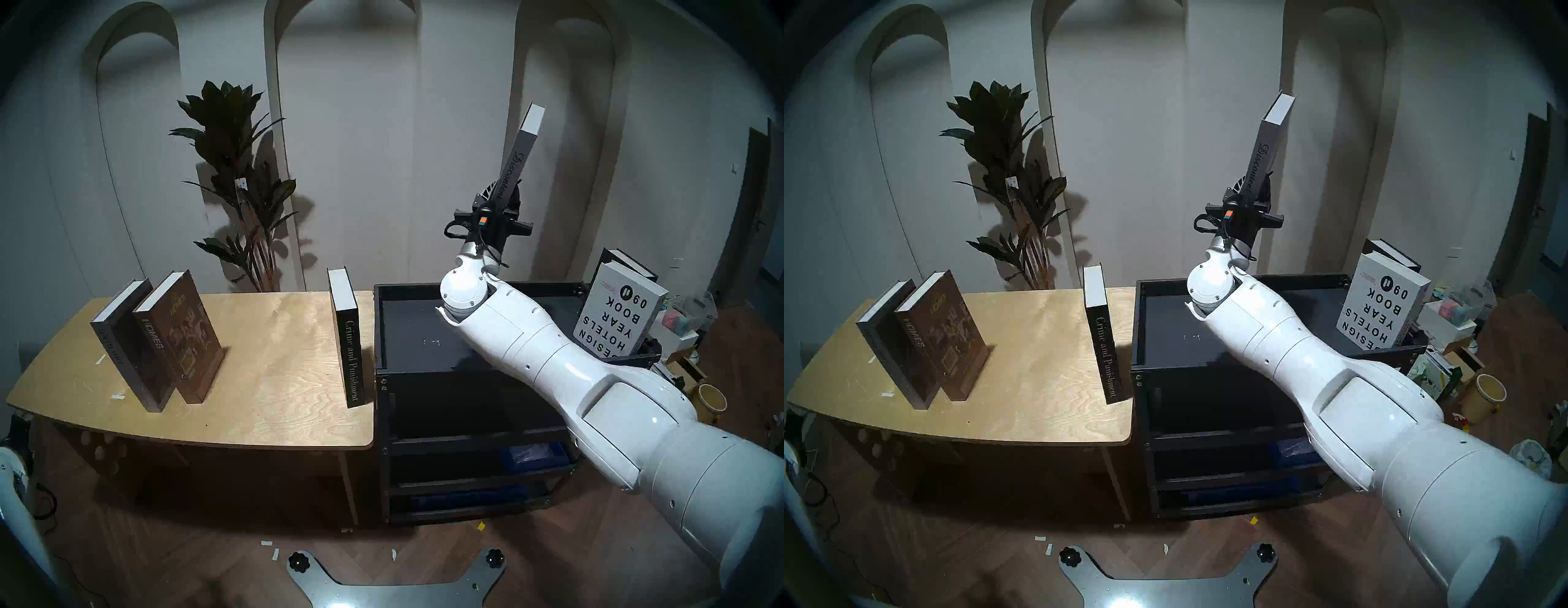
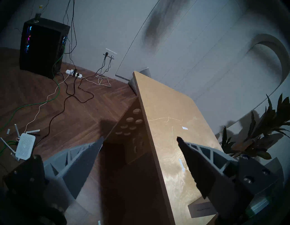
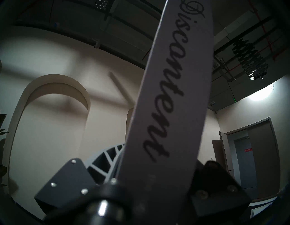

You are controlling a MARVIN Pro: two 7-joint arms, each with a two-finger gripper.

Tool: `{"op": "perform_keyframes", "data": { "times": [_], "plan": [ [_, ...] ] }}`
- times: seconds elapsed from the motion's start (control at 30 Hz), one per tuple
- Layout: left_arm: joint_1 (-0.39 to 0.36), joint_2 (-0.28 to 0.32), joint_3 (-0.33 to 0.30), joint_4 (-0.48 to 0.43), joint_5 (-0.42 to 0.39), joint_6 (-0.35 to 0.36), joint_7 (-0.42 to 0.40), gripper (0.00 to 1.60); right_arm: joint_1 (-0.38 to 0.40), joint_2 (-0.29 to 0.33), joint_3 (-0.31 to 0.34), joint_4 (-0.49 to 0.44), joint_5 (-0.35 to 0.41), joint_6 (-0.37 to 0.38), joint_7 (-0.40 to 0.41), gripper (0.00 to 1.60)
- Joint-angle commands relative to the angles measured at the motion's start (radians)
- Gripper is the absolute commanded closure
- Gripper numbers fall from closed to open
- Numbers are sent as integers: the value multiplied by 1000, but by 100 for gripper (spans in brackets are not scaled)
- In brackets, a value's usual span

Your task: Move the books from the display table onto the shelf, standing them upright with spines facing out and tallest at one end

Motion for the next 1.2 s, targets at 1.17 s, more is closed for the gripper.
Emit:
{"op": "perform_keyframes", "data": {
  "times": [1.17],
  "plan": [
    [91, -77, -30, -58, 39, 87, -80, 0, -155, 157, 12, -214, 140, -37, 164, 160]
  ]
}}
